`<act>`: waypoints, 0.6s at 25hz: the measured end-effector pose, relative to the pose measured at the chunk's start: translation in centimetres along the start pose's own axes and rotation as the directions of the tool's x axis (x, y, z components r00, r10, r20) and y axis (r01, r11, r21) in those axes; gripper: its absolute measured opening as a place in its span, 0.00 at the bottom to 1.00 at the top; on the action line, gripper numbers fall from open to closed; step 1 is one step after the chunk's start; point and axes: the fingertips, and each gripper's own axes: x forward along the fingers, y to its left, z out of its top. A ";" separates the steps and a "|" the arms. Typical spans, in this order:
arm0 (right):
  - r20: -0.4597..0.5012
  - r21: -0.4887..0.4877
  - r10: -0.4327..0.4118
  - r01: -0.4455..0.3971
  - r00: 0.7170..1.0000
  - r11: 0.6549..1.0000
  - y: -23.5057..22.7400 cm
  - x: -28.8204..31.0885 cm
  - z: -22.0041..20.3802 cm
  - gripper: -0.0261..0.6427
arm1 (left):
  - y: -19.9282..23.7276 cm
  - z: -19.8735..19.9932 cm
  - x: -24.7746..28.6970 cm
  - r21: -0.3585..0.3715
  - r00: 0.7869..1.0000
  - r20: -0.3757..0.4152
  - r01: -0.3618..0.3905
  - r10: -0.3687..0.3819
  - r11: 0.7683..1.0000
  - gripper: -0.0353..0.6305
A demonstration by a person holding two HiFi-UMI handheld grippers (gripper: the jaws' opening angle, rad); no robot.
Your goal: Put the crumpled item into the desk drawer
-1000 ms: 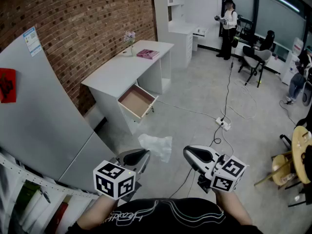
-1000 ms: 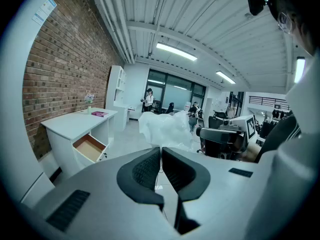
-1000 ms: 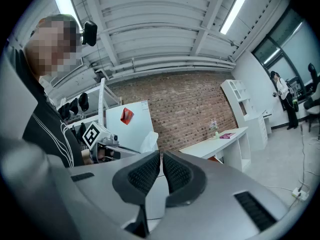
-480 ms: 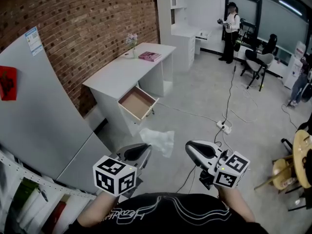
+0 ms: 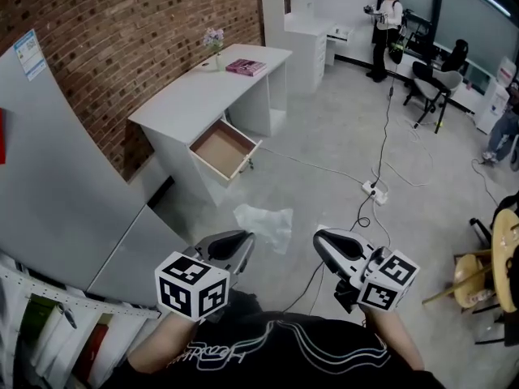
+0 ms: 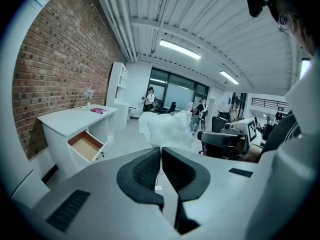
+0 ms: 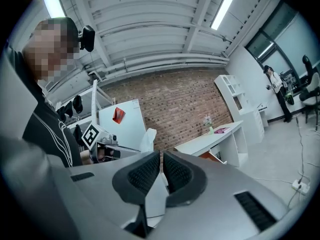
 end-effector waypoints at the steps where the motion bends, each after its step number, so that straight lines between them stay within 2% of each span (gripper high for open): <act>1: 0.000 0.006 -0.006 0.006 1.000 1.000 -0.5 0.4 -0.4 0.11 | 0.6 -0.3 0.5 -0.003 1.000 -0.005 0.003 -0.003 1.000 0.10; 8: -0.008 0.032 -0.051 0.051 0.999 0.998 -4.8 3.4 -1.7 0.11 | 4.3 -0.6 5.2 -0.012 0.998 -0.032 0.050 -0.050 0.999 0.10; 15: -0.054 0.089 -0.097 0.101 0.994 0.991 -10.5 11.4 -1.9 0.11 | 13.3 0.9 9.8 -0.059 0.993 -0.084 0.074 -0.079 0.996 0.10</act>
